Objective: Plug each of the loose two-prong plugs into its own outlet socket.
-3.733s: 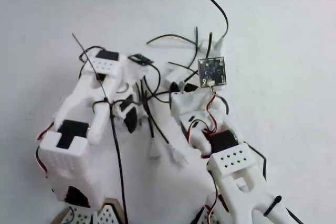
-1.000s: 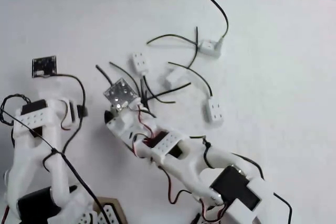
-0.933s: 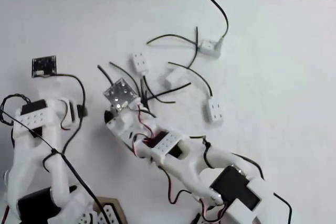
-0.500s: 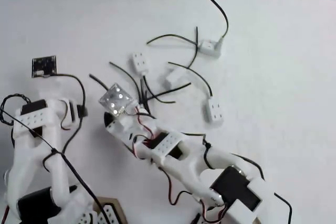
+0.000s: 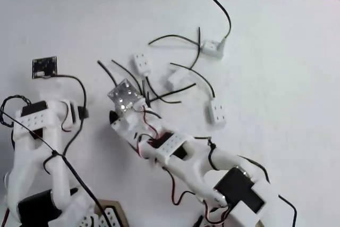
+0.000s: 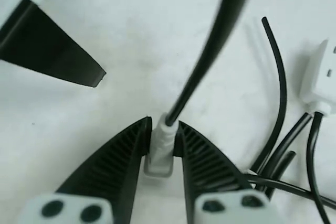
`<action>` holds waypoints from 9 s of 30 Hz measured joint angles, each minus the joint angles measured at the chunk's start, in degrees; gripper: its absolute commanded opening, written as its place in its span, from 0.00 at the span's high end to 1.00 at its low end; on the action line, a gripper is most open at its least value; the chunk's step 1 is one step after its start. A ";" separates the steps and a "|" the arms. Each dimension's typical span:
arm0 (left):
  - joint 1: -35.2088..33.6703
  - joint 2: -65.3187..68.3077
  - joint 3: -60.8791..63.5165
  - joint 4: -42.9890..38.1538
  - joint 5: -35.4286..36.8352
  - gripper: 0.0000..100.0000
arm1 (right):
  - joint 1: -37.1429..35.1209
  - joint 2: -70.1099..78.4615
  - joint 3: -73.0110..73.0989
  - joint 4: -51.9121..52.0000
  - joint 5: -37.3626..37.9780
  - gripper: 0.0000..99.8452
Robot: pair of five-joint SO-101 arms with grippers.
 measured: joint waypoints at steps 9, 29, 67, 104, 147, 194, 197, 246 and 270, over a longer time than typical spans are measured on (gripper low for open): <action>0.00 0.00 0.00 0.00 0.00 0.72 | -0.79 0.00 -2.81 8.88 -8.44 0.98; 0.00 0.00 0.00 0.00 0.00 0.72 | -1.41 2.29 -9.23 20.04 2.81 0.98; 0.00 0.00 0.00 0.00 0.00 0.72 | 18.55 -41.05 -10.64 39.74 3.34 0.98; 0.00 0.00 0.00 0.00 0.00 0.72 | 42.29 5.36 -25.67 14.95 3.34 0.88; 0.00 0.00 0.00 0.00 0.00 0.72 | 12.48 -31.30 5.45 72.09 9.23 0.88; 0.09 0.00 1.05 -1.32 0.00 0.72 | 11.16 -8.79 -0.26 64.79 4.66 0.94; 0.09 0.00 1.05 -1.32 0.00 0.72 | 11.08 -8.79 -0.44 65.76 4.66 0.88; 0.09 0.00 1.05 -1.32 0.00 0.72 | 12.92 -7.38 -8.62 76.31 4.66 0.91; 0.09 0.00 1.05 -1.32 0.00 0.72 | 14.77 -53.10 -8.62 89.85 4.75 0.98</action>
